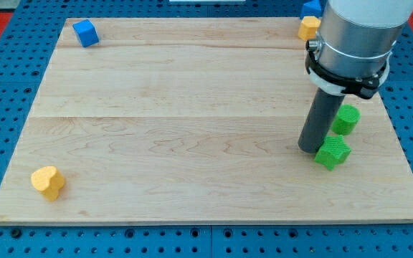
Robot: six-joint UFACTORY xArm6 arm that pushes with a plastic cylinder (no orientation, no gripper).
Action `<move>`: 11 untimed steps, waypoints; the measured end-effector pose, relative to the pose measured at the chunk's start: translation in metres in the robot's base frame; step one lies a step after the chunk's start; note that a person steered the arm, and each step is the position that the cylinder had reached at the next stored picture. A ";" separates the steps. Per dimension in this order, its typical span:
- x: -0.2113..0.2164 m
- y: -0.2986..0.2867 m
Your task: Move your arm towards the yellow heart
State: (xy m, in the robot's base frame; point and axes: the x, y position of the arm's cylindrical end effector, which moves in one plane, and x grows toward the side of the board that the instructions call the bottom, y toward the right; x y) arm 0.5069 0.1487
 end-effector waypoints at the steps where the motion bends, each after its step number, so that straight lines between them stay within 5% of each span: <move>1: 0.010 0.012; 3: 0.010 -0.001; 7: -0.037 -0.273; 9: -0.006 -0.406; 11: 0.061 -0.425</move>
